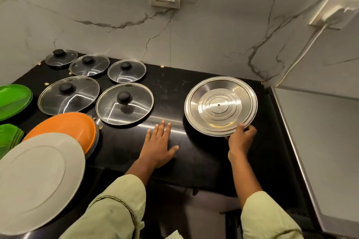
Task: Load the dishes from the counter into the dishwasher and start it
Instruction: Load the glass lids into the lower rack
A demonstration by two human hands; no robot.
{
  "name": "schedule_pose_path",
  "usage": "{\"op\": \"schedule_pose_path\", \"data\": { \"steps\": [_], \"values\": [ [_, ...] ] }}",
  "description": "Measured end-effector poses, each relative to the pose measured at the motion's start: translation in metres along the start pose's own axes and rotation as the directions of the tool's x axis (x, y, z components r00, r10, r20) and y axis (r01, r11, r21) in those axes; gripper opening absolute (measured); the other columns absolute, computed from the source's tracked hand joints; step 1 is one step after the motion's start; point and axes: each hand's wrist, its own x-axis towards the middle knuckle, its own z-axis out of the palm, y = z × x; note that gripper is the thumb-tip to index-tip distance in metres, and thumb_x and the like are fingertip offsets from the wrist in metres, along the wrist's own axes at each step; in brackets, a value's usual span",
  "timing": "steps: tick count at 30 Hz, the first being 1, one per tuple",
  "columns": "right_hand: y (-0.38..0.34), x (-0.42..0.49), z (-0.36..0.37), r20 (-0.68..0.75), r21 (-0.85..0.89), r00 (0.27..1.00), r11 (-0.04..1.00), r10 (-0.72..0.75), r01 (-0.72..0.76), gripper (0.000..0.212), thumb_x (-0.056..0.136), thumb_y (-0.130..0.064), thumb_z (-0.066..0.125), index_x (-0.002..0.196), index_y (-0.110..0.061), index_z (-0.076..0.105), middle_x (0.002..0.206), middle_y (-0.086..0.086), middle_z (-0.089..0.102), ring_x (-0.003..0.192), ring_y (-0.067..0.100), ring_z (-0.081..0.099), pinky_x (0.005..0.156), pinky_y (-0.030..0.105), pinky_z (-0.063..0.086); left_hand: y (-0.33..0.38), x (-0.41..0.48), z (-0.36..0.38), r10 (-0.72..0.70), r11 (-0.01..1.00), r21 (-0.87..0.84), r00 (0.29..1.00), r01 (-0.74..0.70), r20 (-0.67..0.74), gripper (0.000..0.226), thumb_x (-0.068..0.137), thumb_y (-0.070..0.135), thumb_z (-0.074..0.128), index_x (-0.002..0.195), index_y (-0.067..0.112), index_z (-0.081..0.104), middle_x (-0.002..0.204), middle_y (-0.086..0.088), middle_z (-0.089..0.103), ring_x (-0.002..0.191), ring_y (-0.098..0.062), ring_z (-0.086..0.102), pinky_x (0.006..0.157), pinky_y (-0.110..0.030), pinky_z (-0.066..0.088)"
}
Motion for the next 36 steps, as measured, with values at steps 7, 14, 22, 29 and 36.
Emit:
{"op": "schedule_pose_path", "data": {
  "steps": [7, 14, 22, 29, 36],
  "values": [
    [0.022, -0.005, -0.079, 0.184, 0.043, 0.976, 0.991, 0.116, -0.126, 0.025, 0.101, -0.028, 0.053, 0.120, -0.014, 0.047, 0.114, 0.009, 0.060, 0.094, 0.021, 0.064, 0.068, 0.038, 0.059, 0.042, -0.060, 0.032, -0.037, 0.999, 0.003, 0.992, 0.038, -0.122, 0.087, 0.091, 0.069, 0.021, 0.158, 0.021, -0.007, 0.163, 0.001, -0.015, 0.149, -0.015, -0.018, 0.120, -0.035, -0.012],
    [0.051, -0.026, -0.134, 0.292, 0.151, 0.932, 0.952, 0.213, -0.265, 0.028, 0.098, -0.014, 0.057, 0.122, -0.009, 0.045, 0.118, 0.014, 0.060, 0.103, 0.028, 0.064, 0.057, 0.029, 0.057, 0.064, -0.124, 0.056, -0.081, 0.993, 0.077, 0.991, 0.090, -0.108, 0.096, 0.076, 0.074, -0.001, 0.157, 0.022, -0.009, 0.160, 0.004, -0.019, 0.146, -0.011, -0.019, 0.118, -0.033, -0.014],
    [0.082, -0.070, -0.183, 0.279, 0.040, 0.940, 0.975, 0.199, -0.218, 0.030, 0.095, -0.013, 0.059, 0.119, -0.018, 0.041, 0.104, 0.004, 0.059, 0.099, 0.027, 0.062, 0.089, 0.057, 0.054, 0.068, -0.192, 0.067, -0.101, 0.992, 0.063, 0.986, 0.110, -0.134, 0.092, 0.082, 0.076, 0.008, 0.157, 0.024, -0.006, 0.162, 0.003, -0.014, 0.147, -0.014, -0.016, 0.119, -0.035, -0.011],
    [0.101, -0.131, -0.234, 0.259, 0.055, 0.958, 0.988, 0.127, -0.145, 0.035, 0.093, -0.011, 0.062, 0.124, -0.019, 0.048, 0.116, 0.008, 0.061, 0.102, 0.026, 0.062, 0.087, 0.050, 0.055, 0.075, -0.267, 0.075, -0.047, 0.997, 0.052, 0.989, 0.055, -0.141, 0.081, 0.099, 0.062, 0.033, 0.158, 0.023, -0.005, 0.163, 0.002, -0.014, 0.150, -0.016, -0.013, 0.122, -0.038, -0.007],
    [0.128, -0.188, -0.301, 0.290, 0.076, 0.944, 0.980, 0.157, -0.186, 0.020, 0.099, -0.008, 0.054, 0.116, -0.015, 0.061, 0.106, 0.004, 0.067, 0.095, 0.022, 0.064, 0.069, 0.035, 0.058, 0.087, -0.351, 0.113, -0.020, 0.998, 0.051, 0.999, 0.023, -0.044, 0.079, 0.099, 0.062, 0.030, 0.158, 0.024, -0.007, 0.161, 0.004, -0.018, 0.147, -0.014, -0.017, 0.120, -0.038, -0.010]
  ]
}}
